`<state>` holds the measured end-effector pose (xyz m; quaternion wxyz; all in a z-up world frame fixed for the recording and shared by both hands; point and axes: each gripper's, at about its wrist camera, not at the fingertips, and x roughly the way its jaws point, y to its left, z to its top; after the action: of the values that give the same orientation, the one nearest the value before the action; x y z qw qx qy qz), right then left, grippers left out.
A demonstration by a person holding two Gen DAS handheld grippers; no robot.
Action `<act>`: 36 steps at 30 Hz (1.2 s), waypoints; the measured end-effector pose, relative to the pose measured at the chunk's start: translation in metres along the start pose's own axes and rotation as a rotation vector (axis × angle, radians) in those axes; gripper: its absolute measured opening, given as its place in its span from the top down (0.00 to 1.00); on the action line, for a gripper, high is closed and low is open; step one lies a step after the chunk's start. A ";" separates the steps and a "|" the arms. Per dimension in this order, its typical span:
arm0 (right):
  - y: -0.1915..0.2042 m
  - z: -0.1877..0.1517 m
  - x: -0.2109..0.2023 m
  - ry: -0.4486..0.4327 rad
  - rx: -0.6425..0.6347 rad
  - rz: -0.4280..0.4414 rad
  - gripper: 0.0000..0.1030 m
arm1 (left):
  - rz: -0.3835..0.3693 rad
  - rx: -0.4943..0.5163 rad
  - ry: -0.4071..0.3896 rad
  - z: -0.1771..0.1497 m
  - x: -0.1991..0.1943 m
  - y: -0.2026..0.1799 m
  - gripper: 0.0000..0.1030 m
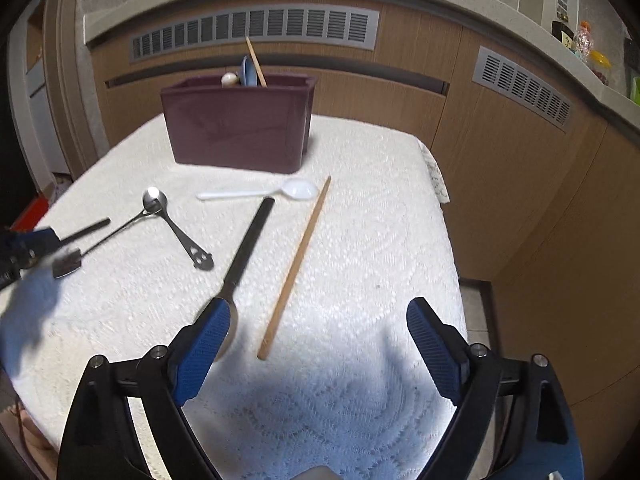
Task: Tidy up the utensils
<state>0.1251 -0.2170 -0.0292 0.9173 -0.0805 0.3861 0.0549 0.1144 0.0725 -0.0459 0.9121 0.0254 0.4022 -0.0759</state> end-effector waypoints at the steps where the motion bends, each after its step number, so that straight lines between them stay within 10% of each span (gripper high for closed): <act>1: -0.001 -0.001 0.003 0.010 0.003 -0.002 0.12 | -0.003 -0.010 0.008 0.000 0.001 0.003 0.88; 7: -0.002 -0.001 0.011 0.028 0.013 -0.013 0.04 | -0.045 -0.056 0.042 -0.014 -0.001 0.008 0.85; 11: 0.004 -0.001 0.015 0.033 0.015 0.008 0.03 | -0.062 -0.085 0.048 -0.028 -0.006 0.013 0.60; 27: 0.013 -0.007 0.028 0.057 0.020 0.034 0.03 | 0.085 -0.027 0.133 -0.030 0.000 0.070 0.36; 34: 0.012 -0.006 0.030 0.066 0.024 0.041 0.03 | 0.079 -0.096 0.100 -0.038 0.000 0.071 0.36; 36: 0.012 -0.007 0.030 0.062 0.025 0.041 0.03 | 0.084 -0.088 0.092 -0.038 -0.002 0.068 0.52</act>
<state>0.1395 -0.2055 -0.0567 0.9044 -0.0626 0.4168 0.0661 0.0966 0.1435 -0.0712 0.8952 0.0056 0.4453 -0.0184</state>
